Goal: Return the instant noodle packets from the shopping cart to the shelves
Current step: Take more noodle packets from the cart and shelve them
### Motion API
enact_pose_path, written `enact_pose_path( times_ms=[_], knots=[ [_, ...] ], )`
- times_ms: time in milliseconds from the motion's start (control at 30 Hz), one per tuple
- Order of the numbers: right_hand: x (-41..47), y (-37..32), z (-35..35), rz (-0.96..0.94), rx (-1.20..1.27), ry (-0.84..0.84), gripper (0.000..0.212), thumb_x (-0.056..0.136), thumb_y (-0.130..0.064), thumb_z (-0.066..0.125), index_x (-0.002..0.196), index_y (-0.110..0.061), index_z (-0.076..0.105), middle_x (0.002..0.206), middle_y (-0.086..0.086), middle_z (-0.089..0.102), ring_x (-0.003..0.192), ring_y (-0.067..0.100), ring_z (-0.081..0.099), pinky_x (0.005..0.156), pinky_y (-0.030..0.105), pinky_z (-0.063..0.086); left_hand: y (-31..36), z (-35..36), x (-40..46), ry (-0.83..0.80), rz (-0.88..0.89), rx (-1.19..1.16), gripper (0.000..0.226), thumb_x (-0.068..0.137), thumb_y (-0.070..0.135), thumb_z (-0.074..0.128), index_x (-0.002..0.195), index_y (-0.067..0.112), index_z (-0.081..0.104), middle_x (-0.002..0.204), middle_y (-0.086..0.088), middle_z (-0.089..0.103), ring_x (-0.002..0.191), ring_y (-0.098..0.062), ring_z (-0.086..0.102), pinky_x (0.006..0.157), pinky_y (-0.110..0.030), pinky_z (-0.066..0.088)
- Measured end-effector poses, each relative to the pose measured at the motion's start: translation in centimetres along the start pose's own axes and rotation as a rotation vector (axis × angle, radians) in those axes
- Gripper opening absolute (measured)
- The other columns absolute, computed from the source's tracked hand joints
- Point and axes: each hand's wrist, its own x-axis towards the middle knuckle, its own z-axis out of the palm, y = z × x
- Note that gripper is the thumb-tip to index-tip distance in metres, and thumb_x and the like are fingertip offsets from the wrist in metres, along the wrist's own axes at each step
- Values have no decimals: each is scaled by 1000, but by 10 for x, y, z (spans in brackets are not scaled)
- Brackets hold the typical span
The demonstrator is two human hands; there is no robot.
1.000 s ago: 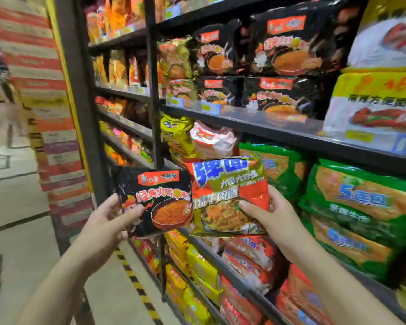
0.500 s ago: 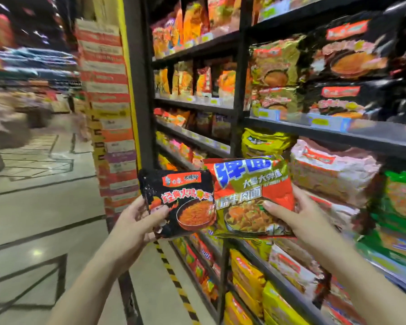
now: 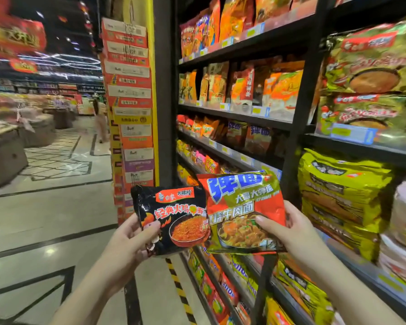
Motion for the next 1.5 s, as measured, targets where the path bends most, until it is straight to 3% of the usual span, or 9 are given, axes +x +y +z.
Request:
enact_pose_path(
  times_ms=[133, 267, 500, 667, 800, 933, 1067, 1267, 1500],
  knots=[
    [82, 13, 10, -18, -10, -27, 49, 78, -37, 82, 122, -32, 62, 109, -14, 77, 99, 10, 76, 88, 38, 61, 3, -9, 78, -4, 12, -16, 51, 88, 30, 80, 132, 14, 59, 120, -13, 74, 110, -33, 72, 79, -41, 64],
    [165, 26, 14, -37, 37, -34, 52, 76, -33, 83, 124, -26, 63, 112, -7, 78, 103, 16, 75, 93, 44, 58, 11, -8, 156, -1, 54, 55, 98, 43, 53, 99, 127, 17, 63, 120, -12, 75, 110, -33, 72, 93, -52, 57],
    [270, 56, 24, 1, 84, -42, 55, 76, -27, 83, 127, -25, 62, 113, -4, 78, 102, 16, 76, 78, 28, 62, -3, -10, 275, -11, 51, -3, 74, 59, 40, 90, 125, 17, 66, 121, -14, 74, 112, -35, 71, 104, -58, 49],
    [313, 68, 37, 22, 35, 7, 49, 81, -26, 81, 126, -29, 62, 112, -7, 78, 102, 13, 76, 80, 28, 61, -18, -18, 339, -27, 14, -25, 33, 93, 12, 66, 126, 15, 63, 113, -9, 77, 100, -24, 76, 80, -38, 57],
    [346, 76, 60, 51, 7, 89, 42, 85, -20, 80, 121, -32, 62, 108, -10, 78, 98, 10, 76, 73, 22, 61, -21, -35, 401, -135, 0, -45, 42, 88, 19, 73, 129, 15, 62, 114, -12, 77, 101, -28, 76, 72, -33, 64],
    [379, 80, 90, 63, -5, 217, 41, 85, -12, 79, 121, -25, 65, 108, -6, 79, 97, 13, 76, 72, 20, 59, -15, -61, 470, -265, 6, -35, 94, 41, 54, 100, 122, 20, 70, 122, -14, 74, 112, -33, 69, 105, -56, 45],
    [407, 77, 117, 76, -25, 306, 41, 84, -18, 79, 121, -26, 65, 108, -8, 79, 98, 11, 76, 73, 22, 61, -7, -76, 533, -333, -16, -56, 85, 33, 57, 101, 107, 26, 76, 114, -10, 76, 97, -20, 69, 82, -37, 50],
    [439, 82, 143, 85, -55, 452, 46, 80, -26, 81, 122, -31, 64, 109, -10, 78, 100, 10, 75, 83, 32, 60, -9, -85, 614, -494, -68, -113, 81, 39, 57, 100, 111, 31, 75, 120, -7, 75, 108, -23, 64, 96, -43, 37],
    [474, 101, 135, 90, -70, 622, 47, 74, -27, 82, 118, -28, 66, 109, -2, 79, 101, 18, 76, 91, 46, 58, -24, -64, 681, -586, -82, -209, 50, 74, 21, 82, 121, 12, 69, 117, -16, 75, 103, -25, 75, 71, -28, 62]
  ],
)
